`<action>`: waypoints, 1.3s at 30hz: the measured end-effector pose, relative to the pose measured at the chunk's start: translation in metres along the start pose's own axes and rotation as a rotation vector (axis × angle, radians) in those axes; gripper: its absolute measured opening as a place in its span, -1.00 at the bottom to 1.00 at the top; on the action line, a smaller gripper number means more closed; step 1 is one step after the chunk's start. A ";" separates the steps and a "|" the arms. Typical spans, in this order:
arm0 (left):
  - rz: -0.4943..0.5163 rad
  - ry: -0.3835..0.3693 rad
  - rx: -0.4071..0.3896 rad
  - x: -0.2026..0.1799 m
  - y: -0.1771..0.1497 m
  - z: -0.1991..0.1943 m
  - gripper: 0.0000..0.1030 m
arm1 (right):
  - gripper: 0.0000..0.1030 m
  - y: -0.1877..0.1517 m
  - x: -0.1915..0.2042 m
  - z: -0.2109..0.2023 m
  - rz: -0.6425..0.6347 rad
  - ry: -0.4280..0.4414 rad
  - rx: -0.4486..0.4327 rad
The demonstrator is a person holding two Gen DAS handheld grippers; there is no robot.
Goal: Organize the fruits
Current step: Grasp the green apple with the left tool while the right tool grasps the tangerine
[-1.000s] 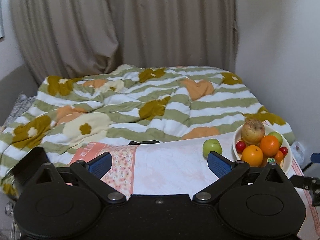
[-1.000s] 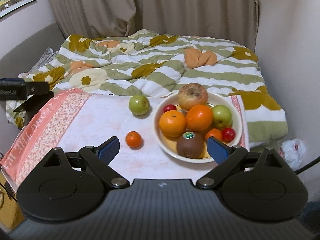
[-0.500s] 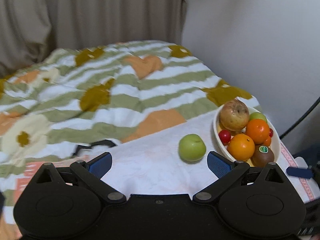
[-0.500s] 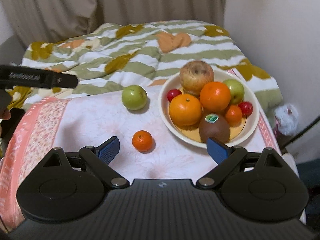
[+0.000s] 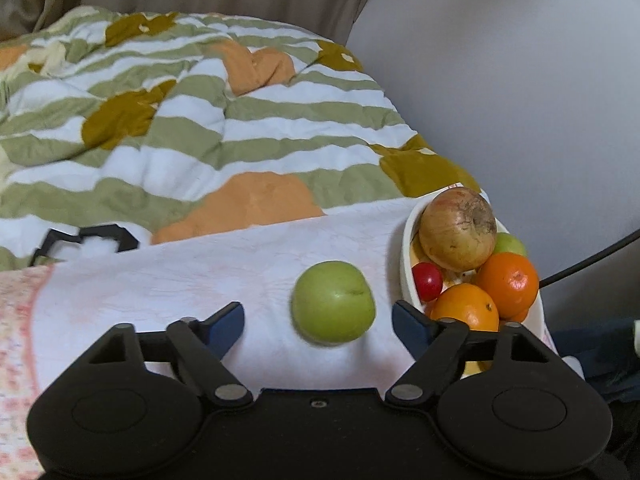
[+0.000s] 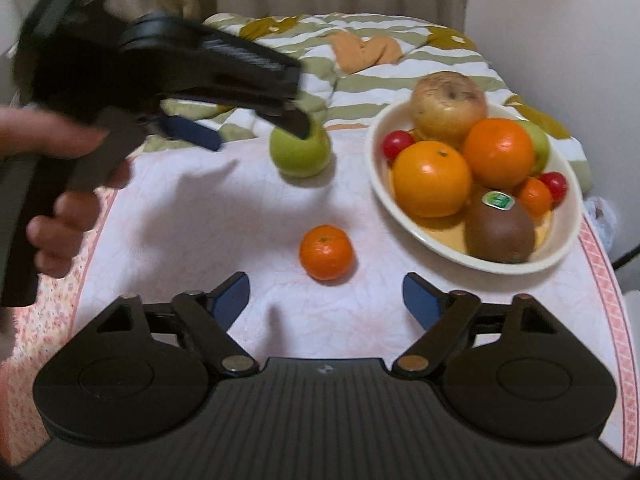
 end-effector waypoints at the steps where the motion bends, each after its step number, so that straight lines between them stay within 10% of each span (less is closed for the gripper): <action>1: -0.006 -0.008 -0.001 -0.001 0.001 0.003 0.59 | 0.85 0.001 0.000 0.002 -0.004 -0.002 -0.001; 12: -0.046 -0.025 0.026 -0.002 0.011 0.024 0.08 | 0.52 0.004 0.001 0.019 -0.053 0.013 -0.001; 39: -0.024 0.098 0.002 0.021 -0.031 -0.014 0.07 | 0.00 0.014 -0.002 0.024 -0.084 -0.013 -0.040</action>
Point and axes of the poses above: each gripper's, at about its wrist camera, not at the fingertips, and z roughly the way its jaws point, x to its left, y to its top, the point moved 2 cm from there along z, roughly the way its jaws point, and after that the axes turned 14 degrees about x, right-handed, at the moved point
